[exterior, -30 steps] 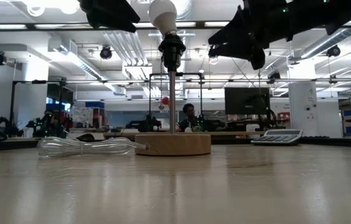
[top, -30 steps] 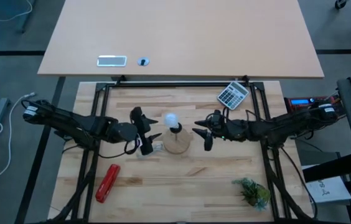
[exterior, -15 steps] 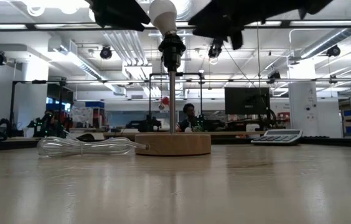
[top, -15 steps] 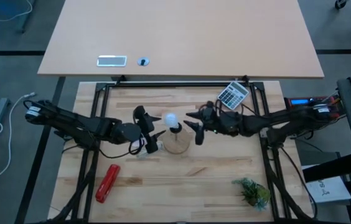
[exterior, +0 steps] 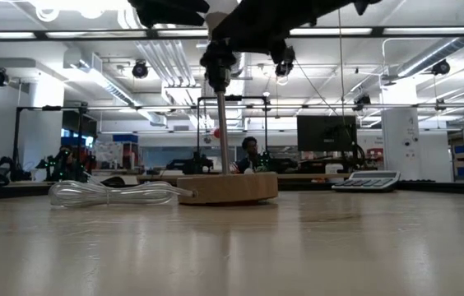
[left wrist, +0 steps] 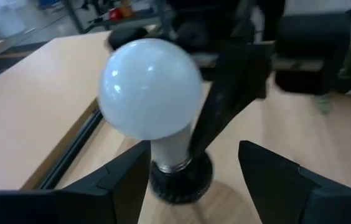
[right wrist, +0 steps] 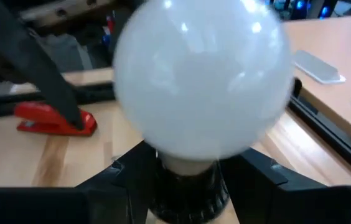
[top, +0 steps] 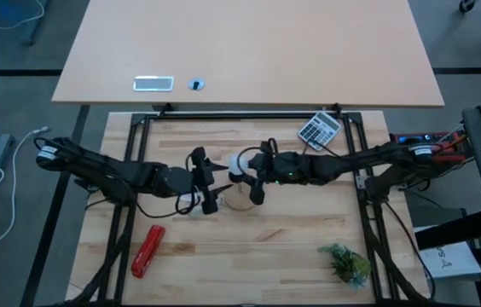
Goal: Screw lightbulb
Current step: Insert the lightbulb into the brown lamp
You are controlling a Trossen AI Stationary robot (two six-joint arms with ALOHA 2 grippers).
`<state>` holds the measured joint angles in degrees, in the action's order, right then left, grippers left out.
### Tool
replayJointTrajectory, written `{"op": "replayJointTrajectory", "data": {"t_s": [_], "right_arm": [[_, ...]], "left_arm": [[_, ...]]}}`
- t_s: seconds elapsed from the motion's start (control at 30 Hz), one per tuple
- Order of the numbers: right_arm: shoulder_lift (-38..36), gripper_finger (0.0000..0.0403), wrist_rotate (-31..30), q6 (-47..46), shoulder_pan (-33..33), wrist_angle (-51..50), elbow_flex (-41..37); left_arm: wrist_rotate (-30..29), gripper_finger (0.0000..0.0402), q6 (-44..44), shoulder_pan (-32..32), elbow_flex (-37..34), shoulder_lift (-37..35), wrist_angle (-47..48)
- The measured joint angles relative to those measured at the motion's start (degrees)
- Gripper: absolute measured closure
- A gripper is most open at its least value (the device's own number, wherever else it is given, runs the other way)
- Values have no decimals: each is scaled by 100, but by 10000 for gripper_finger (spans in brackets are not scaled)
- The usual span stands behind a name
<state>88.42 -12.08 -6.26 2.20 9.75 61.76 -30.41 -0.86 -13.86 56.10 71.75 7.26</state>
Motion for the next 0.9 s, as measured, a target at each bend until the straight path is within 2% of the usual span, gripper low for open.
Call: {"op": "replayJointTrajectory", "data": {"t_s": [0.23, 0.5, 0.67, 0.9], "right_arm": [[269, 236, -10, -8, 15, -611, 496], [200, 235, -12, -13, 28, -793, 511], [164, 238, -10, -12, 28, -788, 514], [164, 234, -10, -13, 28, -795, 515]], "left_arm": [[5, 178, -40, -1, 0, 123, 5], [-64, 178, -66, 10, 0, 106, -129], [-324, 178, -68, 10, 0, 86, -69], [-214, 178, 40, -5, 0, -39, -84]]}}
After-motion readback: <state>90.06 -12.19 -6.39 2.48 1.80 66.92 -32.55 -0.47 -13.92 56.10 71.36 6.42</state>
